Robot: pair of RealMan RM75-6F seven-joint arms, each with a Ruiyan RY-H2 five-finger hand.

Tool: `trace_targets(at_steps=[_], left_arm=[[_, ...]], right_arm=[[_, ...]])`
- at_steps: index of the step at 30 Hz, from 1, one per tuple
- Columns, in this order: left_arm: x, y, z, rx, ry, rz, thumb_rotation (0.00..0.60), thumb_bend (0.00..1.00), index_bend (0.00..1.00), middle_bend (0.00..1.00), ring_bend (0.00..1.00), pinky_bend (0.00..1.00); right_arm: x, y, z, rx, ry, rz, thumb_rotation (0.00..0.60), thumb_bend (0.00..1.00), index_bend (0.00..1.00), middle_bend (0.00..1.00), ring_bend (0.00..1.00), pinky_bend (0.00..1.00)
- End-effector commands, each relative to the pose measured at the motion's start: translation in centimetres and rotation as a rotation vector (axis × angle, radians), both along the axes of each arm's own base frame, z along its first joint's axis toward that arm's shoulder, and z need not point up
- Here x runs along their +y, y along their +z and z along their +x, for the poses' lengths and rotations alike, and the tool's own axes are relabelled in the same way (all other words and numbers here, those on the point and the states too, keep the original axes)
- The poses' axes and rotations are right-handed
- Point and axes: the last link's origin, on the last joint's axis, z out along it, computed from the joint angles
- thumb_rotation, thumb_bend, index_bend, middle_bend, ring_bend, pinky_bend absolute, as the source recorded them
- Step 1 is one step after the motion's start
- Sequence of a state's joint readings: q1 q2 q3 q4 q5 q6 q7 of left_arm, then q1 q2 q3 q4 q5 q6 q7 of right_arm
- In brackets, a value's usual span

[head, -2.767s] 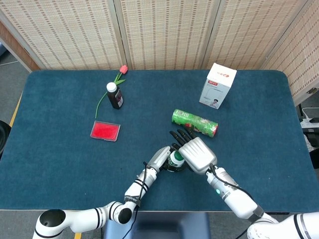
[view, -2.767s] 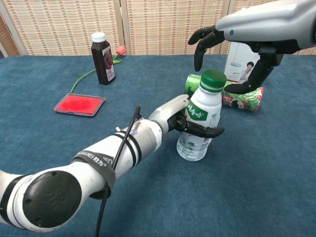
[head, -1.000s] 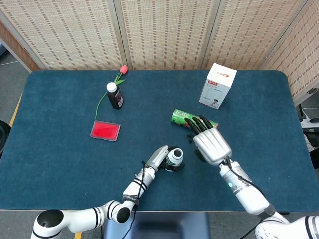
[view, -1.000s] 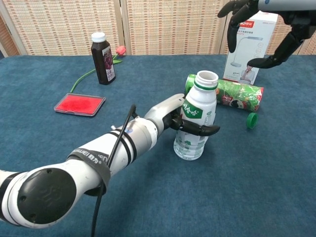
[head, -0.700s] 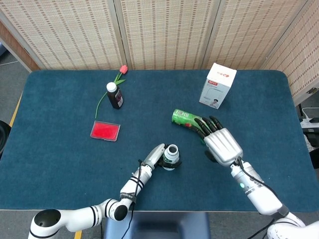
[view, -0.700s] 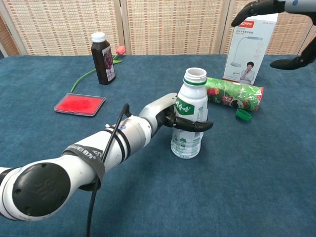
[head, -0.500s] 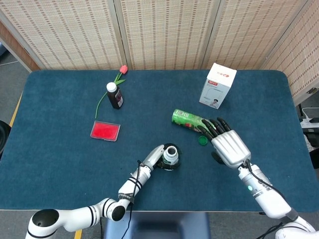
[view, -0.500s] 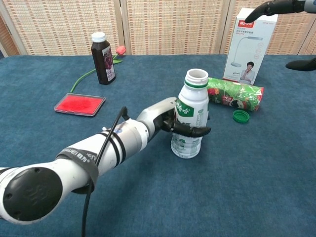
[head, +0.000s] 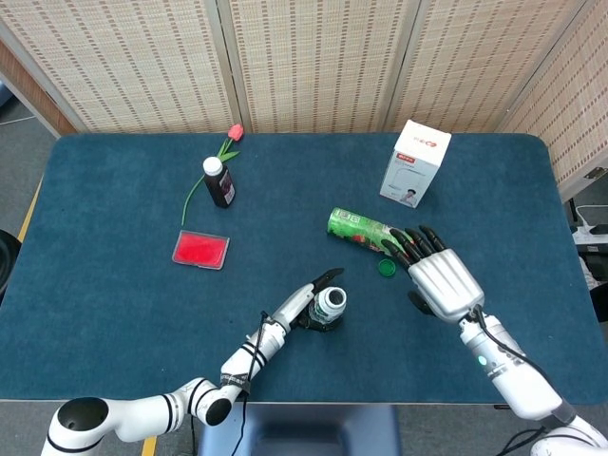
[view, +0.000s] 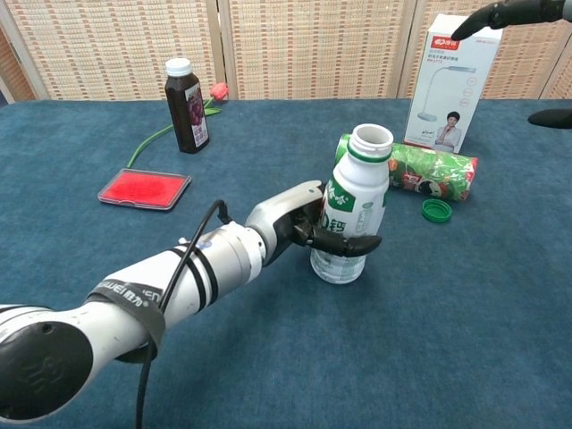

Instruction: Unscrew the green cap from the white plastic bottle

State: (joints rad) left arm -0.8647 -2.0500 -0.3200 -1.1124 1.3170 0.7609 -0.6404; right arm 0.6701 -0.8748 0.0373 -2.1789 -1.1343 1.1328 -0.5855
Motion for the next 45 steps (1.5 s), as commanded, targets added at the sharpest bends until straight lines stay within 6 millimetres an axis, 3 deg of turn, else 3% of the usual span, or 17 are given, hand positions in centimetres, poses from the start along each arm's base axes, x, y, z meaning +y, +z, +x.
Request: trace_targets(at_steps=[1,19,28,33,37,45], left_arm=[[0.0,0.2,0.1,-0.004,-0.006,-0.004,0.600,0.33,0.00,0.00,0.00,0.00],[0.6,2.0,0.0,-0.003,-0.042,0.029,0.600,0.31,0.00,0.00,0.00,0.00],[0.8,3.7,-1.1,0.027,-0.057,0.077,0.600,0.30,0.00,0.00,0.00,0.00],[1.1,5.8,-2.5,0.091,-0.105,0.159,0.600,0.30,0.00,0.00,0.00,0.00],[1.4,8.1,-4.8,0.182,-0.154,0.240,0.600,0.30,0.00,0.00,0.00,0.00],[-0.9,11.9,-7.9,0.175,-0.164,0.246,0.600,0.30,0.00,0.00,0.00,0.00]], right_arm=[[0.1,0.1,0.0,-0.001,0.001,0.000,0.600,0.27,0.02,0.00,0.00,0.00],[0.3,0.5,-0.2,0.000,-0.009,0.002,0.600,0.27,0.00,0.00,0.00,0.00],[0.5,1.0,-0.4,-0.024,-0.006,-0.005,0.600,0.27,0.00,0.00,0.00,0.00],[1.1,1.6,-0.9,-0.031,-0.012,-0.016,0.600,0.27,0.00,0.00,0.00,0.00],[2.0,2.7,-1.7,-0.070,-0.017,-0.037,0.600,0.27,0.00,0.00,0.00,0.00],[3.7,4.1,-3.6,-0.133,-0.018,-0.065,0.600,0.27,0.00,0.00,0.00,0.00]])
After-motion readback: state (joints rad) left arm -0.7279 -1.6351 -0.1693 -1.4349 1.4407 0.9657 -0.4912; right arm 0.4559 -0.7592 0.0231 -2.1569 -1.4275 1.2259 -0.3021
